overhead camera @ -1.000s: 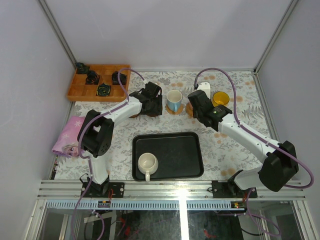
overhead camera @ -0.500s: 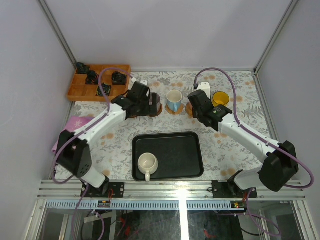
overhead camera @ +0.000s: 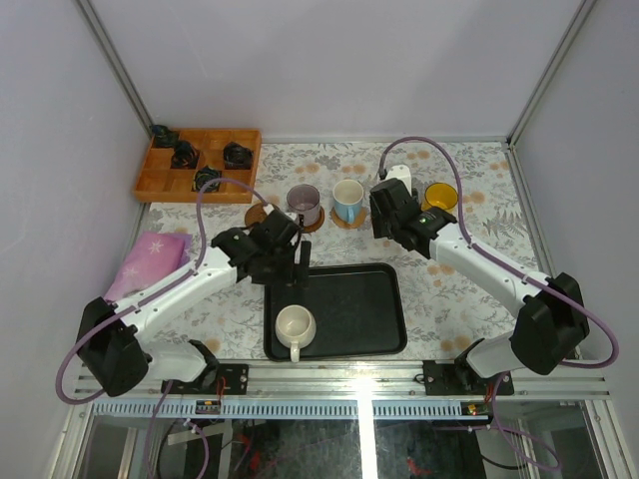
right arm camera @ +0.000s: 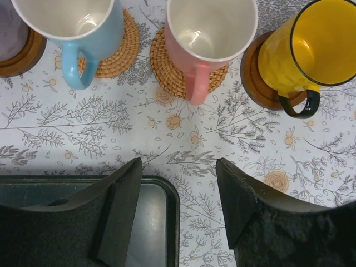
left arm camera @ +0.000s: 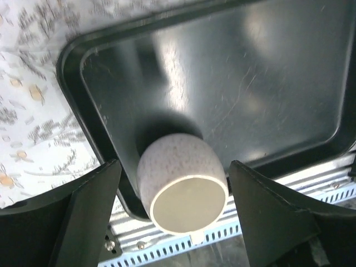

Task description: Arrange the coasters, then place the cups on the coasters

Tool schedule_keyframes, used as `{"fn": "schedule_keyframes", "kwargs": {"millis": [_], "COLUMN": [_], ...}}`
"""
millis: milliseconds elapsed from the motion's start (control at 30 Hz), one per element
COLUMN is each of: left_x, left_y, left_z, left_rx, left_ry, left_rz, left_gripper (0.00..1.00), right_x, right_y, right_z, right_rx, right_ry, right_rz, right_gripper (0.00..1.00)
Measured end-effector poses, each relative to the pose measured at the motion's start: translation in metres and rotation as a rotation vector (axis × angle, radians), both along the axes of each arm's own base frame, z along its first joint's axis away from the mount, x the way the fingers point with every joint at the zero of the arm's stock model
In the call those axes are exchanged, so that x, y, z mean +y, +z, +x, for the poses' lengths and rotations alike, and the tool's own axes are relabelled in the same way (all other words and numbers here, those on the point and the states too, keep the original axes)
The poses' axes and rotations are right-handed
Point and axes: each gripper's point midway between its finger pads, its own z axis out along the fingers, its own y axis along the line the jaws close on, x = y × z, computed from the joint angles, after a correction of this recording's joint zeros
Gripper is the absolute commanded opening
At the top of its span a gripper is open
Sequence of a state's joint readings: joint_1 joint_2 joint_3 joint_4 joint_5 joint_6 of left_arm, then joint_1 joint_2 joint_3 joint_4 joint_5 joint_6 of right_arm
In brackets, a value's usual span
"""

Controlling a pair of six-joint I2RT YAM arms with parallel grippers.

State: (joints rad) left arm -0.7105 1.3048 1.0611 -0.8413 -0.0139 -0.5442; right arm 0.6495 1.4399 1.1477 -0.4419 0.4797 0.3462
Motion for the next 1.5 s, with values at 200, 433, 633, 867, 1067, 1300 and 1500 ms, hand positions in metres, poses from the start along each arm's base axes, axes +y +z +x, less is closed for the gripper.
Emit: {"fn": "schedule_keyframes", "kwargs": {"millis": [200, 433, 633, 867, 1067, 1300, 1500], "left_x": [0.004, 0.003, 0.005, 0.006, 0.006, 0.006, 0.009], "left_y": [-0.017, -0.021, -0.031, -0.037, -0.059, -0.050, -0.035], "left_z": [-0.040, -0.062, -0.072, -0.069, -0.066, -0.062, -0.055], "left_rx": [0.103, 0.155, 0.181, 0.167, 0.194, 0.142, 0.068], "left_ry": [0.014, 0.035, 0.043, 0.047, 0.035, 0.035, 0.051], "left_rz": [0.029, 0.046, 0.072, 0.096, 0.174, 0.159, 0.123], "left_gripper": [0.66, 0.47, 0.44, 0.41, 0.42, 0.45, 0.48], "right_x": [0.005, 0.008, 0.008, 0.009, 0.009, 0.009, 0.010], "right_y": [-0.003, -0.004, -0.004, -0.004, -0.003, -0.003, -0.006], "right_z": [-0.002, -0.003, -0.003, -0.003, -0.002, -0.002, -0.002], "right_rx": [0.017, 0.027, 0.027, 0.026, 0.023, 0.023, 0.029], "right_ry": [0.026, 0.045, 0.047, 0.047, 0.047, 0.047, 0.047], "right_rz": [0.010, 0.019, 0.020, 0.022, 0.024, 0.024, 0.020], "right_gripper": [0.60, 0.58, 0.57, 0.57, 0.57, 0.56, 0.56]}}
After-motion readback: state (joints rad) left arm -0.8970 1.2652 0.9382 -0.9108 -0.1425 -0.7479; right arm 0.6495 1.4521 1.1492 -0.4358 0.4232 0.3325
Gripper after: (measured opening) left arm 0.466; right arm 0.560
